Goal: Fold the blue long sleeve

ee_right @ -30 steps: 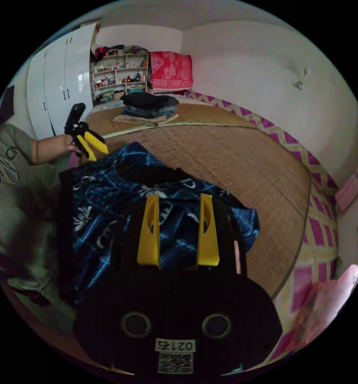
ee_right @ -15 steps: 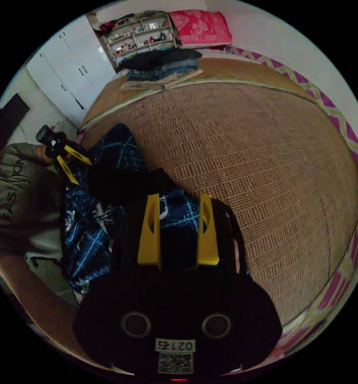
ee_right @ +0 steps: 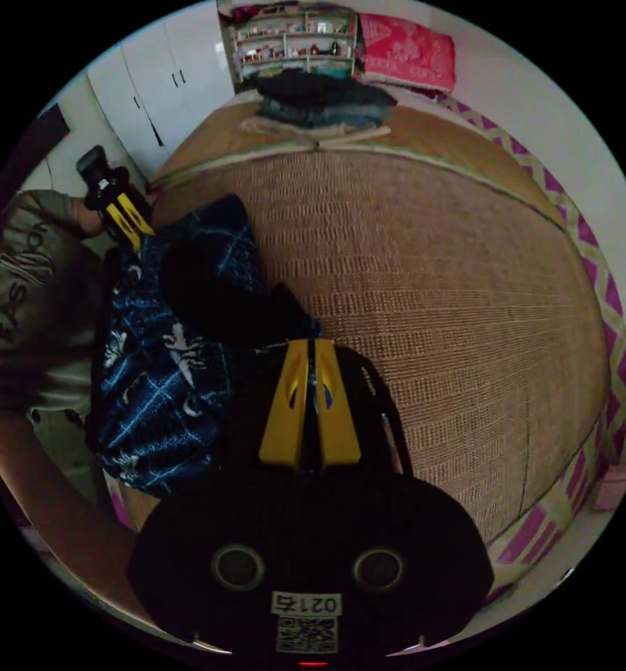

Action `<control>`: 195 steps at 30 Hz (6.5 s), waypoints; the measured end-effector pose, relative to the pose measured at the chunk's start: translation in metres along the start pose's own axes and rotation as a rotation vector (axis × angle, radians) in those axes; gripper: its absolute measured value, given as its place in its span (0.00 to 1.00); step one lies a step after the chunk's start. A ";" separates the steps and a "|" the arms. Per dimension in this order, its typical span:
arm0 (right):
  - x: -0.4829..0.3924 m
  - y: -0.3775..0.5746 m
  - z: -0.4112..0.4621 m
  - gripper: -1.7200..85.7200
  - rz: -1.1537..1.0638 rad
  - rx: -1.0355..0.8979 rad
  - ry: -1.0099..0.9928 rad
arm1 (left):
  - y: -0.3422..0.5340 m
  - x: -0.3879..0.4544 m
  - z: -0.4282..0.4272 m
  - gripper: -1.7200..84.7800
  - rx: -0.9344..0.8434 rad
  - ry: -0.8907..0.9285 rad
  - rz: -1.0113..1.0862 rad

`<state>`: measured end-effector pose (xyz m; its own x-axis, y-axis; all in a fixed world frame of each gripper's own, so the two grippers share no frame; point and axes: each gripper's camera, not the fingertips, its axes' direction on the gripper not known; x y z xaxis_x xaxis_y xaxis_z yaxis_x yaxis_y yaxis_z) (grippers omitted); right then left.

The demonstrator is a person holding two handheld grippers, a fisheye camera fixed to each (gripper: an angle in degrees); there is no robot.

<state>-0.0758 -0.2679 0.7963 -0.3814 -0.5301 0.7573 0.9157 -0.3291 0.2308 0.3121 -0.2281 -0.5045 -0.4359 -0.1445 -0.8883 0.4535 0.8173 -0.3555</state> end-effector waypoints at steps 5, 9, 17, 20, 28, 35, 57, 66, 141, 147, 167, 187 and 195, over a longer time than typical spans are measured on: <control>0.038 0.034 -0.105 0.01 0.237 0.208 0.154 | -0.100 -0.076 -0.035 0.02 0.028 -0.106 0.050; 0.077 0.045 -0.133 0.01 0.413 0.197 0.296 | -0.194 -0.162 -0.003 0.02 0.017 -0.123 -0.015; 0.115 0.071 -0.045 0.02 0.860 -0.013 0.557 | -0.235 -0.284 0.136 0.01 -0.034 -0.441 -0.383; 0.095 0.105 -0.051 0.07 0.892 0.046 0.568 | -0.207 -0.299 0.125 0.01 0.065 -0.455 -0.467; -0.014 0.179 -0.096 0.08 0.639 0.276 0.204 | -0.118 -0.205 0.126 0.01 0.008 -0.233 -0.142; -0.168 0.155 -0.081 0.12 0.329 0.330 0.166 | -0.032 -0.089 0.143 0.04 -0.020 -0.203 -0.014; -0.311 0.136 -0.118 0.02 0.368 0.504 0.264 | 0.052 -0.002 0.178 0.01 -0.169 -0.246 -0.156; -0.260 0.521 -0.338 0.02 1.121 0.842 0.600 | 0.067 0.025 0.196 0.01 -0.091 -0.221 -0.182; -0.302 0.487 -0.125 0.08 1.441 0.192 0.499 | 0.147 -0.245 -0.492 0.01 0.675 -0.430 -1.131; -0.305 0.480 -0.121 0.08 1.437 0.177 0.510 | 0.233 -0.311 -0.537 0.02 0.723 -0.352 -1.295; -0.312 0.473 -0.116 0.08 1.463 0.203 0.485 | 0.214 -0.438 -0.679 0.02 0.514 -0.289 -1.246; -0.312 0.465 -0.113 0.08 1.465 0.213 0.476 | 0.238 -0.445 -0.622 0.02 0.567 -0.038 -1.462; -0.309 0.460 -0.111 0.08 1.462 0.206 0.484 | 0.234 -0.418 -0.550 0.01 0.667 0.061 -1.454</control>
<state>0.4493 -0.3421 0.6009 0.8617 -0.4885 0.1371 0.4994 0.7689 -0.3993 0.1732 0.3301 -0.0563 -0.8018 -0.5116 0.3087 -0.1196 -0.3688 -0.9218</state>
